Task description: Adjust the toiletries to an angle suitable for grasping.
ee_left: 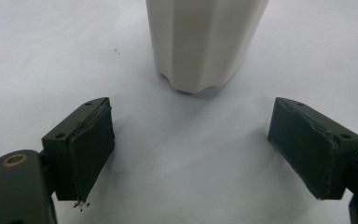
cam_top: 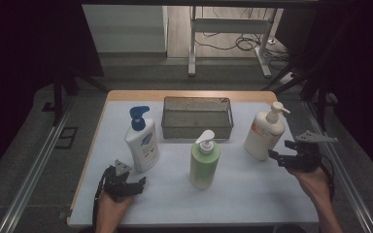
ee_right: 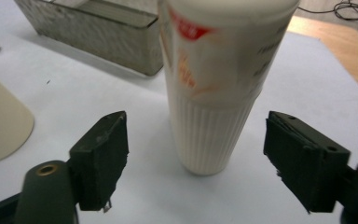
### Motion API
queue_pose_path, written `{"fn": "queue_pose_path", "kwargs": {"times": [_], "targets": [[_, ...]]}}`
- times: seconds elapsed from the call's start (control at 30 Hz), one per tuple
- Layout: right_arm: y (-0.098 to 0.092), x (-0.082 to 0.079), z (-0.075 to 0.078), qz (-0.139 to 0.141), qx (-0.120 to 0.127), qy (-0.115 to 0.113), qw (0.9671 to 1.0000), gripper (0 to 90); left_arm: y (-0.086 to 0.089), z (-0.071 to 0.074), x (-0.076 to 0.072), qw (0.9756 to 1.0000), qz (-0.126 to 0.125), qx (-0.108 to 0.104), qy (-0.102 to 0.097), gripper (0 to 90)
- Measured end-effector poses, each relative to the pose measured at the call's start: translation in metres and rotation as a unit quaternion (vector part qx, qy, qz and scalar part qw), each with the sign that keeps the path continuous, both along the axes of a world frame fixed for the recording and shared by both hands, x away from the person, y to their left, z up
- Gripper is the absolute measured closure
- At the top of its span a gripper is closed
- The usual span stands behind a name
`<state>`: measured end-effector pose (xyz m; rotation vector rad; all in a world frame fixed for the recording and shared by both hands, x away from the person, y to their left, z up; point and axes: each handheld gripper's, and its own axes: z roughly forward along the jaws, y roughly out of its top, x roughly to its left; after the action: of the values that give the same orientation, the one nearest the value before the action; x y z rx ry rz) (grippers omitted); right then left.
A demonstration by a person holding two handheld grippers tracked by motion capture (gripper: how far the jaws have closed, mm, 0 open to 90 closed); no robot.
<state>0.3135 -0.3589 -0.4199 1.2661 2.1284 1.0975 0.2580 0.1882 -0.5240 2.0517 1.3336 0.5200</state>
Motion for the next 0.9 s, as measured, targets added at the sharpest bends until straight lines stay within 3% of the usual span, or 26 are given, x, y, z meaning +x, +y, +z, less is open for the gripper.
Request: {"fn": "queue_pose_path", "kwargs": {"times": [0.5,0.9], "targets": [[0.002,0.037,0.014,0.013,0.008,-0.003,0.9999,17.7,0.000,0.000,0.000,1.0000,0.000,0.000,0.000,14.4],[0.018,0.059,0.014,0.038,-0.001,0.004,0.9993,22.4,0.000,0.000,0.000,1.0000,0.000,-0.001,0.000,14.3]]}}
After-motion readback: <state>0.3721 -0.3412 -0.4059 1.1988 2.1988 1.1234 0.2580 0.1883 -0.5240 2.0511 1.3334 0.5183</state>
